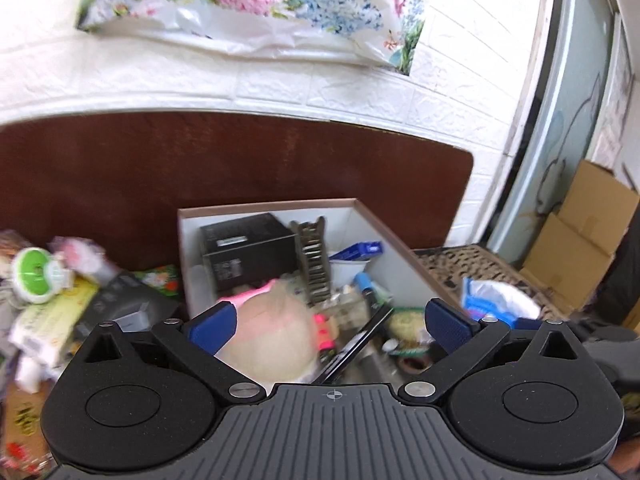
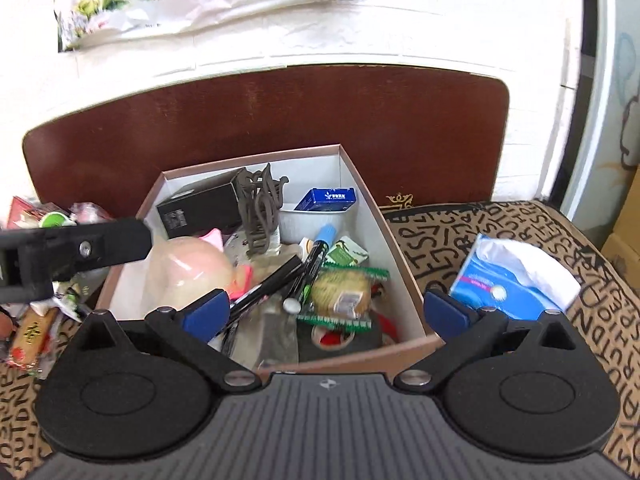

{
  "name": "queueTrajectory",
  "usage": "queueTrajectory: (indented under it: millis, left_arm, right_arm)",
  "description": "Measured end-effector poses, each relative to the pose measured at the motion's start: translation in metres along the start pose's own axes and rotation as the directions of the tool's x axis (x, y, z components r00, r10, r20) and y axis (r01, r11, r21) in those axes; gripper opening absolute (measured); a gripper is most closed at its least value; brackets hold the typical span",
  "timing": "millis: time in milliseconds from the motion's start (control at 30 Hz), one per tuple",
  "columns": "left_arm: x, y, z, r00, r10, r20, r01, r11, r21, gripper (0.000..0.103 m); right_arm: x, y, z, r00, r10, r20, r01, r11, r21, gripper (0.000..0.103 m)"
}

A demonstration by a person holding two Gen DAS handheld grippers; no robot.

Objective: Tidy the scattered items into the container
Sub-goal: 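Withdraw both open tools from the box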

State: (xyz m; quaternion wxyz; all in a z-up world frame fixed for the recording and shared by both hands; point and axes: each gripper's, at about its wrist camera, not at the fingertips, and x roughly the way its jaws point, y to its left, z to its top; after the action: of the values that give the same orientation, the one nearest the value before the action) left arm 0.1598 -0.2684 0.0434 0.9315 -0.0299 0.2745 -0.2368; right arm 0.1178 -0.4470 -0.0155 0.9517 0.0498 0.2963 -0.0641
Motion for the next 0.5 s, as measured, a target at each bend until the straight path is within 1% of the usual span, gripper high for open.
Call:
queueTrajectory:
  millis: [100, 167, 233, 367, 500]
  left_arm:
    - [-0.018, -0.004, -0.012, 0.995, 0.095, 0.019, -0.095, 0.995, 0.013, 0.103]
    - [-0.027, -0.008, -0.022, 0.991, 0.131, 0.022, -0.132, 0.990, 0.039, 0.103]
    - [-0.036, -0.013, -0.033, 0.989, 0.145, 0.014, -0.146, 0.988, 0.059, 0.103]
    - [-0.054, -0.015, -0.052, 0.990, 0.140, -0.018, -0.139, 0.990, 0.036, 0.103]
    - [-0.069, -0.019, -0.065, 0.988, 0.150, -0.028, -0.148, 0.988, 0.051, 0.103]
  right_arm:
    - [-0.020, 0.003, -0.010, 1.000, 0.025, 0.009, -0.025, 1.000, 0.005, 0.103]
    - [-0.032, 0.006, -0.018, 0.999, 0.031, 0.012, -0.031, 0.999, -0.012, 0.103]
    - [-0.042, 0.012, -0.025, 0.999, 0.034, 0.010, -0.034, 0.999, -0.035, 0.103]
    - [-0.063, 0.023, -0.043, 1.000, 0.030, 0.007, -0.029, 0.995, -0.092, 0.103]
    - [-0.077, 0.029, -0.057, 1.000, 0.027, -0.005, -0.027, 0.994, -0.106, 0.103]
